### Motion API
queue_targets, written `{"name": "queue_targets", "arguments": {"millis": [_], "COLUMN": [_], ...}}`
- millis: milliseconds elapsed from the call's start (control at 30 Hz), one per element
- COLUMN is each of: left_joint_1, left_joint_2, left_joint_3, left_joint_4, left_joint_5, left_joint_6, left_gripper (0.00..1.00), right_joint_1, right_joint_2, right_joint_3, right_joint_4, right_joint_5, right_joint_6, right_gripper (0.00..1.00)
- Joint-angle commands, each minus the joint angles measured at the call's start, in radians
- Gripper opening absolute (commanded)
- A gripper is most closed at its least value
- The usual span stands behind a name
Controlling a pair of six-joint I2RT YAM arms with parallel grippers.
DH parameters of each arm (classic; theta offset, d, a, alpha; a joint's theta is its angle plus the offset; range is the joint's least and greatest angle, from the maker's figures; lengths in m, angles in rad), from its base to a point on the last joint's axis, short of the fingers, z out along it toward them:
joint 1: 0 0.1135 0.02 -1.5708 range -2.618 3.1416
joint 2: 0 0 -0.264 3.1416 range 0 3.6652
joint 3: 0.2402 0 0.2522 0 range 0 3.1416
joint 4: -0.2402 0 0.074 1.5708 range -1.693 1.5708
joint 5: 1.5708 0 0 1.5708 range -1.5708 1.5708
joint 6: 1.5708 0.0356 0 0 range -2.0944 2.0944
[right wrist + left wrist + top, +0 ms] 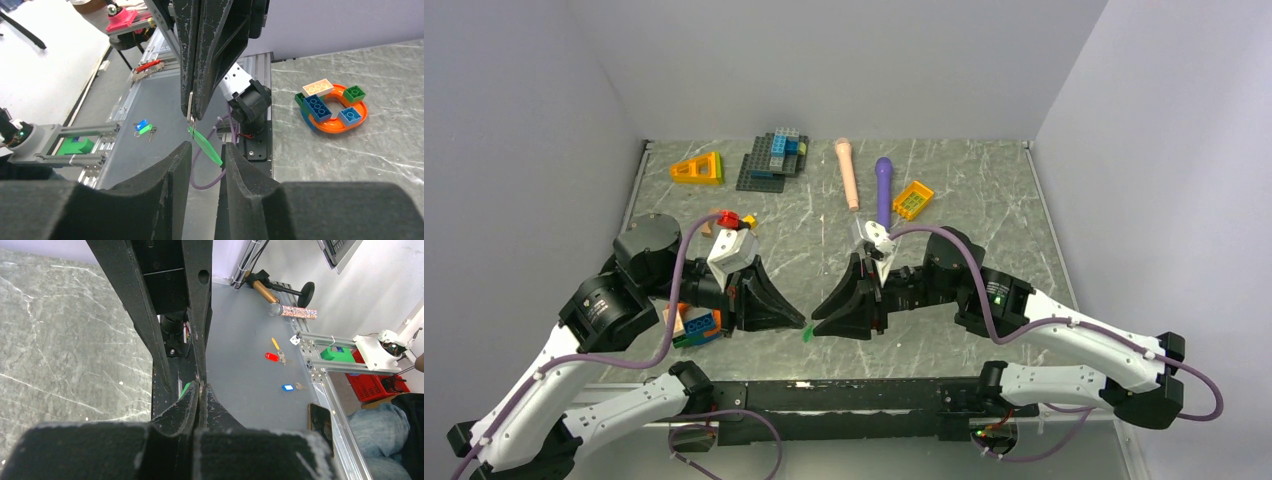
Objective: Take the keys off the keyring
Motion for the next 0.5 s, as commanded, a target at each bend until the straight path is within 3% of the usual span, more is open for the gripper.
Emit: {"name": "queue_targets", "arguments": {"millis": [0, 467], "left_joint_1": [0.004, 0.004], "left_joint_2": [0.008, 0.011], "left_joint_3": [0.0, -0.009], "left_joint_4": [0.026, 0.005], "left_joint_5": [0.023, 0.017], "left_joint_6": [0.017, 0.035], "left_gripper": [0.0, 0.0], "right_joint_1": [0.004, 0.004], "right_joint_2": [0.008, 0.005], "right_joint_3": [0.062, 0.062], "right_joint_4": [0.069, 0.101], "right_joint_5": [-0.031, -0.069], "right_joint_6": [0.006, 0.024], "right_gripper": [0.33, 0.32]}}
